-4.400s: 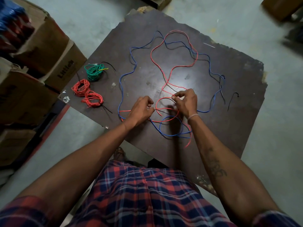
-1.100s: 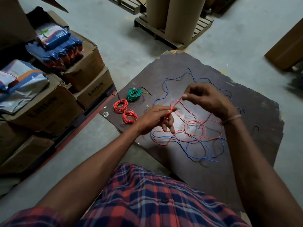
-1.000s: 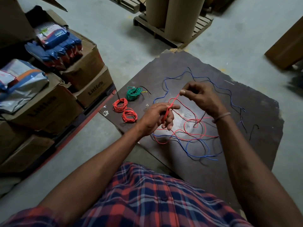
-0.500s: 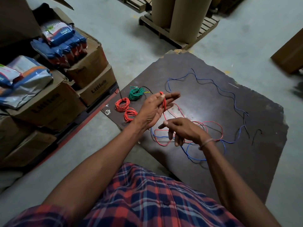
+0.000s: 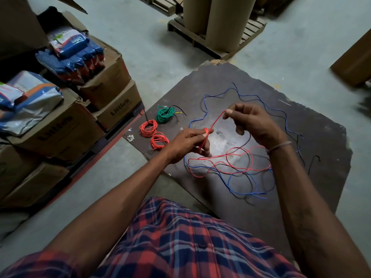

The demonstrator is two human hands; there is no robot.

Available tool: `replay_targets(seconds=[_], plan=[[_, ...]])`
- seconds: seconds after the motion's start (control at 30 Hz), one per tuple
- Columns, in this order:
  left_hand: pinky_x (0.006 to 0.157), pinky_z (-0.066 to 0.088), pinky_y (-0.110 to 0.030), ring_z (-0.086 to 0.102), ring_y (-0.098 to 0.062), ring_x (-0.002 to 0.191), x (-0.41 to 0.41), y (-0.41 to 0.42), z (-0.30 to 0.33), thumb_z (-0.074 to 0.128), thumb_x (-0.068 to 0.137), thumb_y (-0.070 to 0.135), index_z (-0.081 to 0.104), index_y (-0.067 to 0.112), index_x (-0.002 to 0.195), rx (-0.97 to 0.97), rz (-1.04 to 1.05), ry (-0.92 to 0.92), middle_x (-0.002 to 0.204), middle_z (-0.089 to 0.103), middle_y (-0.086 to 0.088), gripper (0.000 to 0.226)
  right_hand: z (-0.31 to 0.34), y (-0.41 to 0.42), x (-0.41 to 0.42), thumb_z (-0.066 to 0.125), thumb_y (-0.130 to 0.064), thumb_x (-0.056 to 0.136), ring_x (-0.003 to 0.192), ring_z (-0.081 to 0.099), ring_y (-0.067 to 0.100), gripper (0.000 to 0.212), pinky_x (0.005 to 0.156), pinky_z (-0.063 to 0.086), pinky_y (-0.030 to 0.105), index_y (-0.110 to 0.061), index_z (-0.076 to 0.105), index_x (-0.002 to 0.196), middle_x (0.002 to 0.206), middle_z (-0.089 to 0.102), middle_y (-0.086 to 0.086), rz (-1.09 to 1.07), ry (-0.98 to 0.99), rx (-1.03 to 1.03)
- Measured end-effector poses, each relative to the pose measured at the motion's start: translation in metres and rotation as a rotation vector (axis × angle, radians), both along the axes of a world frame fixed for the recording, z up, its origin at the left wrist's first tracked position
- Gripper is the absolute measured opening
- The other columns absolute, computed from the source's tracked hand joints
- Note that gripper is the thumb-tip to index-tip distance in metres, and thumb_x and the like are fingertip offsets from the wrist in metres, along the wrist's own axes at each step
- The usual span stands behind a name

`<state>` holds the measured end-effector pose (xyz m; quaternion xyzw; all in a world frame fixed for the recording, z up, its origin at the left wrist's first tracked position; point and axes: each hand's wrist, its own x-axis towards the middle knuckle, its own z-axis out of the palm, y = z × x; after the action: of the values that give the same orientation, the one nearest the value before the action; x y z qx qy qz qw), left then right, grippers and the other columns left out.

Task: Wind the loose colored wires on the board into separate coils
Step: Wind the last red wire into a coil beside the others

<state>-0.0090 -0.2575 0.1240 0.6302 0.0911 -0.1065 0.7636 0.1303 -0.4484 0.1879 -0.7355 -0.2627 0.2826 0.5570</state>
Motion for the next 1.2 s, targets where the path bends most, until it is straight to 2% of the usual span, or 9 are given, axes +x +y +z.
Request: replay_targets(seconds=[0.13,0.23,0.33,0.57,0.67,0.77,0.9,1.07,1.2], plan=[[0.048,0.038,-0.026,0.041,-0.015,0.053,-0.003,-0.010,0.009,0.039,0.106,0.009,0.061,-0.007,0.130,-0.183,0.022,0.011,0.066,0.046,-0.006,0.036,-0.027,0.010,0.009,0.069,-0.030,0.099,0.052,0.025,0.015,0.026,0.047,0.022,0.028,-0.005,0.075,0.098,0.058,0.041,-0.008,-0.113,-0.080,-0.071],[0.047,0.024,-0.022,0.025,-0.010,0.055,-0.001,-0.009,0.011,0.033,0.106,0.013,0.054,-0.009,0.136,-0.355,0.049,0.018,0.066,0.037,0.000,0.043,-0.051,0.019,0.003,0.071,-0.032,0.097,0.048,0.027,0.008,0.024,0.045,0.022,0.024,-0.011,0.076,0.087,0.057,0.046,-0.007,-0.164,-0.057,-0.146],[0.046,0.028,-0.019,0.029,-0.006,0.052,0.007,-0.002,0.013,0.032,0.107,0.012,0.045,-0.013,0.139,-0.529,0.155,0.007,0.071,0.046,0.000,0.043,-0.071,0.026,-0.016,0.063,-0.038,0.102,0.046,0.026,0.007,0.032,0.047,0.019,0.022,-0.015,0.076,0.084,0.065,0.038,0.001,-0.098,0.099,-0.236],[0.088,0.059,-0.032,0.070,-0.016,0.078,0.023,0.010,0.007,0.031,0.107,0.001,0.058,-0.008,0.104,-0.634,0.403,-0.081,0.105,0.073,-0.020,0.028,-0.053,0.038,-0.062,0.047,-0.045,0.108,0.049,0.056,0.022,0.043,0.047,0.047,0.028,-0.012,0.073,0.106,0.068,0.054,0.007,0.276,0.221,-0.440],[0.100,0.055,-0.036,0.074,-0.020,0.099,0.034,0.018,0.000,0.027,0.110,0.004,0.057,-0.004,0.108,-0.495,0.509,-0.085,0.123,0.068,-0.022,0.031,-0.037,0.036,-0.063,0.053,-0.033,0.107,0.056,0.069,0.030,0.026,0.053,0.057,0.033,-0.013,0.070,0.107,0.065,0.062,0.007,0.369,0.136,-0.494],[0.093,0.055,-0.027,0.073,-0.016,0.108,0.037,0.028,-0.009,0.026,0.111,0.007,0.047,0.002,0.105,-0.003,0.471,-0.119,0.129,0.067,-0.019,0.022,-0.015,0.030,-0.052,0.064,-0.025,0.102,0.054,0.070,0.021,0.012,0.059,0.054,0.023,-0.016,0.072,0.099,0.061,0.068,0.006,0.443,-0.149,-0.508],[0.073,0.048,-0.010,0.074,-0.005,0.083,0.033,0.040,-0.013,0.029,0.111,0.009,0.044,-0.002,0.096,0.391,0.315,-0.121,0.107,0.073,-0.014,0.024,0.011,0.018,-0.026,0.070,-0.019,0.097,0.052,0.061,0.018,0.012,0.051,0.047,0.025,-0.011,0.075,0.090,0.060,0.062,0.010,0.253,-0.173,-0.241],[0.056,0.043,-0.023,0.048,-0.008,0.053,0.019,0.032,-0.007,0.035,0.110,0.007,0.055,-0.005,0.115,0.167,0.170,-0.065,0.083,0.065,-0.014,0.024,0.016,0.018,0.003,0.060,-0.009,0.102,0.045,0.033,0.014,0.014,0.044,0.037,0.024,0.001,0.068,0.098,0.058,0.035,0.004,0.063,-0.004,0.120],[0.047,0.024,-0.020,0.030,-0.006,0.045,0.010,0.021,-0.002,0.035,0.106,0.008,0.054,-0.006,0.135,-0.090,0.153,-0.022,0.071,0.059,-0.011,0.038,-0.004,0.028,0.017,0.058,-0.013,0.104,0.050,0.019,0.013,0.021,0.048,0.015,0.032,0.005,0.068,0.105,0.057,0.028,0.000,-0.097,-0.014,0.111]])
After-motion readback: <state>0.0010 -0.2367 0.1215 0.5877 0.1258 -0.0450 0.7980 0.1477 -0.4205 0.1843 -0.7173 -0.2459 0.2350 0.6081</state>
